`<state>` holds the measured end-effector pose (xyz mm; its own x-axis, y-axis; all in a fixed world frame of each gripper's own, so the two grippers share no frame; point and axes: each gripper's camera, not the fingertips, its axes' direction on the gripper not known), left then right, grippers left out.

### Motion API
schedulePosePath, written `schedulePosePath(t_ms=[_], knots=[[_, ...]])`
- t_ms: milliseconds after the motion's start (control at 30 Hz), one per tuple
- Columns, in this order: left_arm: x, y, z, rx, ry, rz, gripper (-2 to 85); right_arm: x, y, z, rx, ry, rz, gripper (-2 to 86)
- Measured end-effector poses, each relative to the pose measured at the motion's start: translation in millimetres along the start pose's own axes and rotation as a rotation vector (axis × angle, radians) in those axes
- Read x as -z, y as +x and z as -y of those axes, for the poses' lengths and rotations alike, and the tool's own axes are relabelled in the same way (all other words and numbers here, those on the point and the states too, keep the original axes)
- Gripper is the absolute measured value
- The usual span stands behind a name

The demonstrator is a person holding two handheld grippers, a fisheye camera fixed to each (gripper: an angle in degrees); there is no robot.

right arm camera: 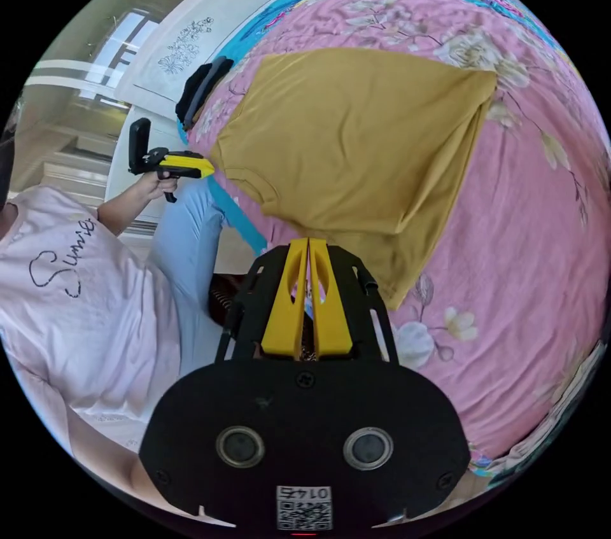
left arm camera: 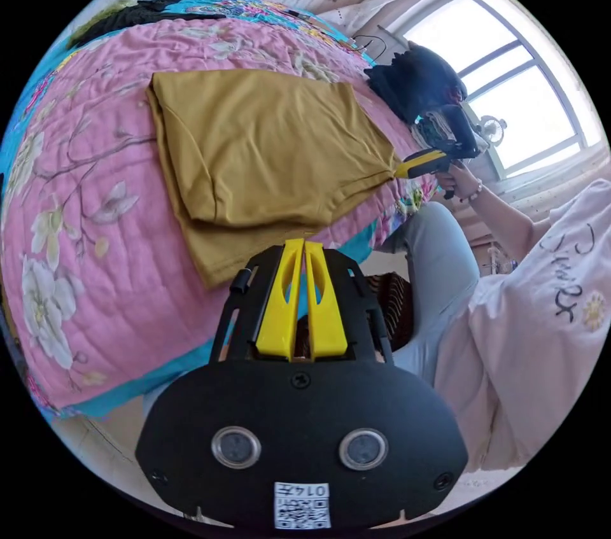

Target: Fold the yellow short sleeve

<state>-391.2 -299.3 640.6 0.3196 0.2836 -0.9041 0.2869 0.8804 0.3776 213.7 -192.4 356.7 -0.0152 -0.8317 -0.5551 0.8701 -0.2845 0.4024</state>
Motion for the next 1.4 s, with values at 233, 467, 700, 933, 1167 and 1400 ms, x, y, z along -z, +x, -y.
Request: schedulePosePath(t_ms=[233, 467, 700, 933, 1167, 1400], knots=[[-23.6, 98.0, 14.1, -0.218, 0.120, 0.234, -1.0, -3.3, -54.2, 83.7, 0.178, 0.114, -0.390, -0.4], [-121.3, 157.6, 29.7, -0.259, 0.089, 0.378, -1.0, -76.0, -35.6, 205.3, 0.084, -0.088, -0.483, -0.5], [-130.9, 187.6, 2.1, -0.344, 0.197, 0.406, -1.0, -73.7, -8.8, 219.6, 0.090, -0.160, -0.377, -0.4], [-145.6, 208.9, -22.3, -0.318, 0.253, 0.354, -0.9, -56.8, 50.8, 237.8, -0.033, 0.002, -0.291, -0.5], [-119.6, 230.6, -28.5, -0.401, 0.284, 0.304, 1.0, 29.1, 78.2, 135.4, -0.074, 0.301, -0.200, 0.1], [-117.4, 256.8, -19.9, -0.455, 0.359, 0.235, 12.3, 68.6, 125.2, -32.8, -0.429, 0.422, -0.202, 6.2]])
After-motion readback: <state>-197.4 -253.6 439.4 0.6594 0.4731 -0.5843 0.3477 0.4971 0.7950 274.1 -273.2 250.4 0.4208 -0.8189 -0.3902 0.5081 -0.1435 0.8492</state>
